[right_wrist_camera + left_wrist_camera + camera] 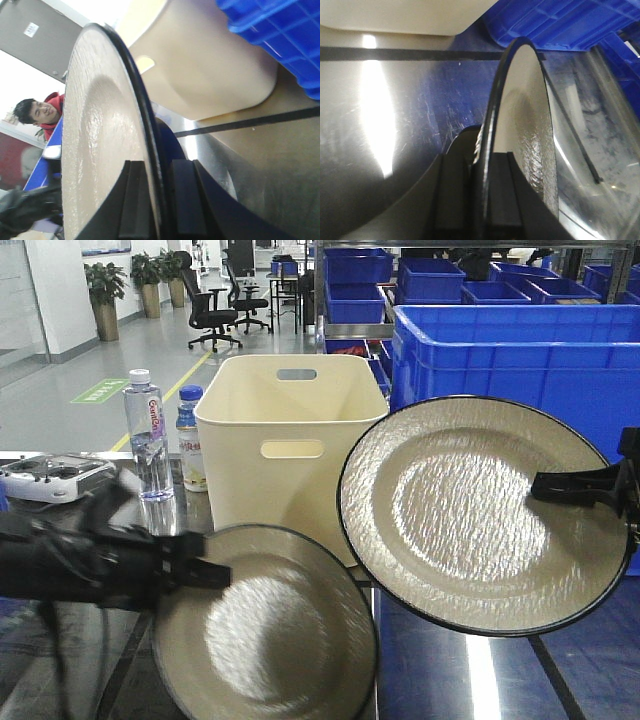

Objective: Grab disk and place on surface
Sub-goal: 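Lower the left gripper's plate onto the table in front of the bin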

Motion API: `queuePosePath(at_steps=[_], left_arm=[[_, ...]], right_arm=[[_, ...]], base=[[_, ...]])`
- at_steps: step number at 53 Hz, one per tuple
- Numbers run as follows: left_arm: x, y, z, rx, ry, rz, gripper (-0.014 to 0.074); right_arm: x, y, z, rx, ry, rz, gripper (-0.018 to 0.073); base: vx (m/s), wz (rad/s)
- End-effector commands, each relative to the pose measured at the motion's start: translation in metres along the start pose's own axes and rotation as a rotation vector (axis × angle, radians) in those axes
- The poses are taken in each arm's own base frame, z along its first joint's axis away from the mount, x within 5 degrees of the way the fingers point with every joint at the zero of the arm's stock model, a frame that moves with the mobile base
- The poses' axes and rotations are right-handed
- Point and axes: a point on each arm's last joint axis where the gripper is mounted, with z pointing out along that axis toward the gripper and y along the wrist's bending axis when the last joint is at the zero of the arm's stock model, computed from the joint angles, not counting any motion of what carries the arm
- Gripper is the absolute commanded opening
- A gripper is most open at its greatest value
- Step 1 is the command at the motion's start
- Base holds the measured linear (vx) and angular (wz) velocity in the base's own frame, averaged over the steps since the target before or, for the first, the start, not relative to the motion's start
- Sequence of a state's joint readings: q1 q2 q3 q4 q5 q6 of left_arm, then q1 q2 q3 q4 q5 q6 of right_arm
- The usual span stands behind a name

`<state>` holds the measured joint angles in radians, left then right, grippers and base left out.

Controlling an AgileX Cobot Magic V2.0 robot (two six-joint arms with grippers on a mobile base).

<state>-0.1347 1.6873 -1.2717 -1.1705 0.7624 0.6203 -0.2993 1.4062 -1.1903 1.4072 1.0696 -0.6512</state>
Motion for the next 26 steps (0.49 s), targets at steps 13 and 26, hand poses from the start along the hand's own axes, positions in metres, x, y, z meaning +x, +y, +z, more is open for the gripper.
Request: queuePosePath(at_steps=[13,26], left_arm=[[0.012,-0.021,0.057,0.167,-0.008,-0.088,0.0079],[0.019,-0.023,0.064,0.193,0.027,0.014,0.0362]], right_arm=[[-0.009,0.03,-0.01,-0.127,-0.088,-0.011,-0.0009],[-0.008,0.029,-0.01,-0.11,-0.077,-0.023,-0.0009]], base=[[0.0,0.0],[0.0,0.0]])
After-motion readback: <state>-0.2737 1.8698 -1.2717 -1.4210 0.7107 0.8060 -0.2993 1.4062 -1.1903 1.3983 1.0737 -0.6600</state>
